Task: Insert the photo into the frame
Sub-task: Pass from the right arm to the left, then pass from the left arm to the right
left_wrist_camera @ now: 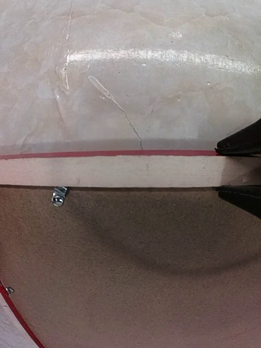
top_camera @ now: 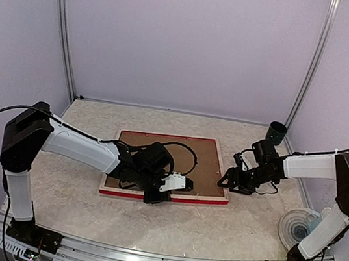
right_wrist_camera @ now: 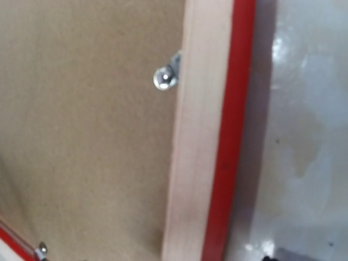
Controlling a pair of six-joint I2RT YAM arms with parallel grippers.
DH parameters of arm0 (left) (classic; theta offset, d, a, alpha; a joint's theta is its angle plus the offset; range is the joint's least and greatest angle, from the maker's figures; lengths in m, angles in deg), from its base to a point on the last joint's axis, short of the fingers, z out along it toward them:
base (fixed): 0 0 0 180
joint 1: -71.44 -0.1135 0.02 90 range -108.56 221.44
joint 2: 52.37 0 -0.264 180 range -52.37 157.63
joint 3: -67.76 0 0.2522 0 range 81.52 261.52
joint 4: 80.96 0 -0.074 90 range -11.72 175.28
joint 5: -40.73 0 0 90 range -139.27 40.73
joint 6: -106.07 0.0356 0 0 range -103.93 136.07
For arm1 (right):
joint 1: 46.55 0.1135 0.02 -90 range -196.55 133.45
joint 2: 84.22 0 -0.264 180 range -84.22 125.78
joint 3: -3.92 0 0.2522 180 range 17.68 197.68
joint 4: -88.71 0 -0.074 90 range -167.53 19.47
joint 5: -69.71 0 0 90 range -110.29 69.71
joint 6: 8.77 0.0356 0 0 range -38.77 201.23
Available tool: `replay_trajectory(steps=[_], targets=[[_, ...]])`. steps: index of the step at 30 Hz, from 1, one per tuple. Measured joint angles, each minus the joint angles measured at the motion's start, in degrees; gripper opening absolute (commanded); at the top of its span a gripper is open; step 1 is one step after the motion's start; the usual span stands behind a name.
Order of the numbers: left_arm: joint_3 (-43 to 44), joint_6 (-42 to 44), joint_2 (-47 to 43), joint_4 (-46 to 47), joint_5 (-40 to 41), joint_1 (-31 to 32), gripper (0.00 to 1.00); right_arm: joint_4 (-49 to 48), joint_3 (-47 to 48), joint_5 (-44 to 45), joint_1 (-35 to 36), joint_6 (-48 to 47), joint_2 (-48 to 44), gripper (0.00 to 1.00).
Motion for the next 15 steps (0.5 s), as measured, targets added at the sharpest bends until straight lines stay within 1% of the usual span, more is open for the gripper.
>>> replay_trajectory(steps=[6,11,15], targets=[[0.07,-0.26,-2.14,-1.33,-0.07,-0.07,0.00,-2.60,-1.53,-5.31,-1.57,0.66,0.00,0.69],[0.48,-0.98,-2.47,-1.51,0.00,-0.07,0.00,-6.78,-4.20,-12.44,-3.41,2.34,0.13,0.70],[0.48,-1.05,-2.47,-1.75,0.02,-0.07,0.00,-12.33,-7.28,-19.12,-4.57,5.22,1.18,0.69]])
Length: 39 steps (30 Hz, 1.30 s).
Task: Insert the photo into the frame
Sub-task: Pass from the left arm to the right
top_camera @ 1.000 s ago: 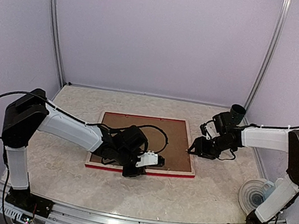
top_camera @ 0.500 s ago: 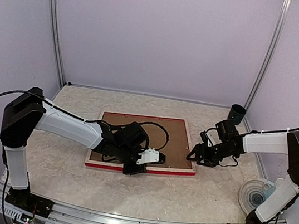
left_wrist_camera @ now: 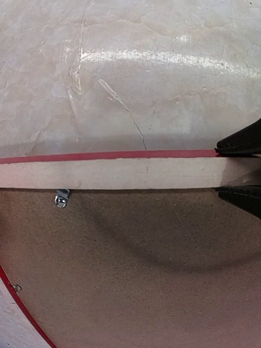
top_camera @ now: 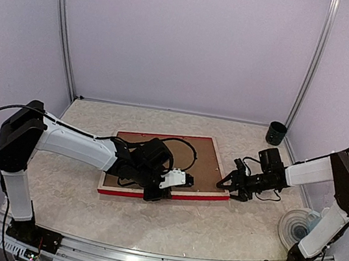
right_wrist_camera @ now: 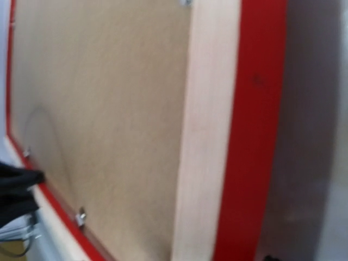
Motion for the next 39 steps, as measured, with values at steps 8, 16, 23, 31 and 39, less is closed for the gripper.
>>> replay_trajectory(steps=[8,16,23,31,39], targets=[[0.00,-0.07,0.00,-0.09,0.02,0.02,0.00,-13.70,-4.26,-9.64,-0.83,7.76,3.21,0.63],[-0.24,-0.24,-0.11,-0.39,0.07,0.02,0.00,-29.55,-9.16,-14.27,-1.62,16.96,6.62,0.51],[-0.90,-0.31,-0.63,-0.39,0.15,0.02,0.00,-43.34,-13.11,-16.63,-2.19,24.92,9.07,0.40],[-1.01,-0.70,-0.74,-0.33,0.55,0.02,0.02,-64.52,-16.52,-18.78,-2.49,37.62,13.99,0.33],[-1.11,-1.14,-1.49,0.24,0.94,0.02,0.18,-84.91,-18.18,-20.33,-2.54,49.83,20.81,0.21]])
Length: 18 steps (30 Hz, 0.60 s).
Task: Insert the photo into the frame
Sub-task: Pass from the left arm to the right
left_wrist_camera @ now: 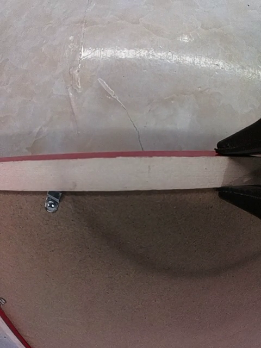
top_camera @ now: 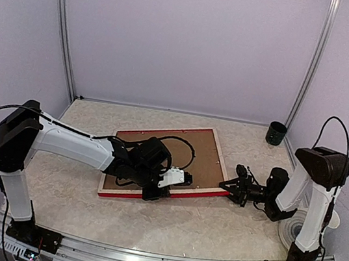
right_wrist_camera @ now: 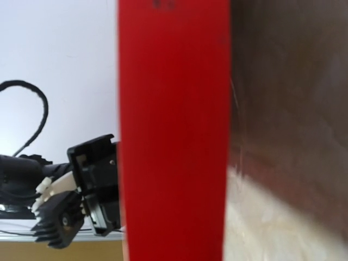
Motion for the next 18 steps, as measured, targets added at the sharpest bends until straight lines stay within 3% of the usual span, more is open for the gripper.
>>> replay_trajectory(steps=[9,13,18], targets=[[-0.22,0.22,-0.39,3.08,1.07,0.22,0.56,-2.93,-0.83,-0.09,0.00,2.69,0.81,0.21],[-0.68,0.13,-1.68,4.28,1.42,0.22,0.74,-0.04,-0.85,-0.04,0.00,1.25,-0.85,0.20],[-1.09,0.07,-3.48,5.60,1.53,0.22,0.88,6.78,-0.85,0.26,0.00,-2.45,-4.70,0.20]])
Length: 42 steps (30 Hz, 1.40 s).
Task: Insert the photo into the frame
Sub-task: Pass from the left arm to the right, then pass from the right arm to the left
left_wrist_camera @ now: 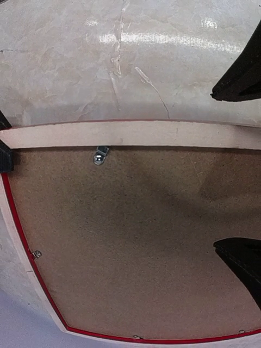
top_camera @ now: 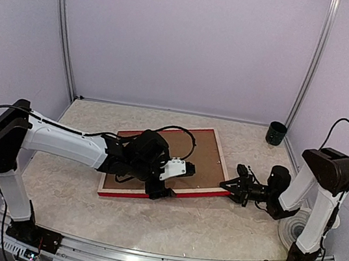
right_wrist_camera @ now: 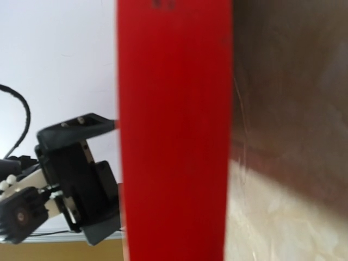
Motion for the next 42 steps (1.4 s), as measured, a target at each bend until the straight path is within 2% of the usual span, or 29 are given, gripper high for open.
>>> replay_trajectory(steps=[4,13,18,23,28,37,42], targets=[[-1.07,-0.07,-1.27,1.07,0.55,0.07,0.99,5.95,0.17,0.31,0.00,-3.10,-3.43,0.21],[-6.19,-0.17,-5.81,8.09,6.51,0.70,0.99,15.19,1.29,0.70,0.00,-6.75,-8.57,0.21],[-10.14,-1.22,-9.46,16.61,14.67,1.31,0.99,21.92,2.64,1.09,0.00,-9.97,-11.30,0.21],[-17.25,-1.97,-13.70,31.63,26.95,3.21,0.99,27.67,4.07,1.25,0.00,-12.50,-13.44,0.21],[-17.09,-1.11,-13.62,38.27,35.85,4.20,0.99,29.88,4.50,1.31,0.00,-13.51,-14.01,0.21],[-21.68,12.44,-7.76,51.69,39.80,12.41,0.99,35.32,5.99,1.66,0.00,-15.26,-16.15,0.21],[-22.25,19.08,-4.63,53.46,38.58,15.30,0.99,38.86,7.13,1.97,0.00,-16.13,-17.46,0.21]])
